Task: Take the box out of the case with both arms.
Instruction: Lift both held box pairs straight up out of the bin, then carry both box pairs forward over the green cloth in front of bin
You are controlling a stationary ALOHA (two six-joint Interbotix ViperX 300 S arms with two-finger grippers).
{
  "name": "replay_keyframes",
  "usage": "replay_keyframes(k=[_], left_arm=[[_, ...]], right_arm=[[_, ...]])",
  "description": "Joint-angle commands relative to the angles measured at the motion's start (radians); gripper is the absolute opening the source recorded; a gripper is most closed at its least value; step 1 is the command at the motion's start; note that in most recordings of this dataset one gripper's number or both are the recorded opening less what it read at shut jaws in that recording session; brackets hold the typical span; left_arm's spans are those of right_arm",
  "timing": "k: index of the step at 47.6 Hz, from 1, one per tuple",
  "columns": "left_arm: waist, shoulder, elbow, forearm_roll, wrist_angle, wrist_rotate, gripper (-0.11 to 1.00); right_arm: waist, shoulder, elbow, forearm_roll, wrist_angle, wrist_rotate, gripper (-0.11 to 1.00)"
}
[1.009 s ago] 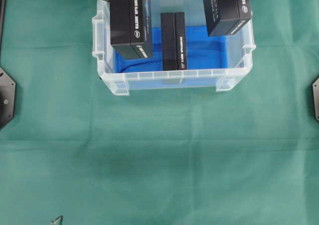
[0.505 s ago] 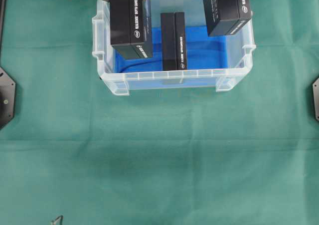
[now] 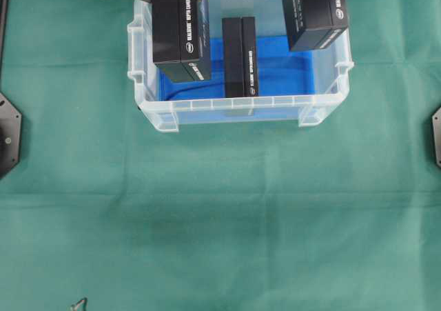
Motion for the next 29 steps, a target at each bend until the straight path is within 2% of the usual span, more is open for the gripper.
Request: replay_keyframes(k=[1,9,13,22,29], left_arm=[[-0.021,-0.020,-0.029,0.003,-0.003,-0.003,0.64],[-0.077,-0.025,-0.029,0.003,0.000,-0.017,0.64],[-0.114,-0.026,-0.026,0.003,0.003,-0.046,0.64],[-0.212,-0.025,-0.017,0.012,0.026,-0.163,0.64],[-0.301,-0.021,-0.014,0.012,0.026,-0.272,0.64]], right_arm=[[0.018,-0.040,-0.029,-0.002,0.015,0.008,0.65],[0.078,-0.040,-0.035,-0.002,0.020,0.064,0.65],[0.118,-0.040,-0.035,-0.003,0.021,0.095,0.65],[0.227,-0.040,-0.035,-0.009,0.040,0.149,0.65],[0.325,-0.038,-0.035,-0.026,0.077,0.219,0.65]])
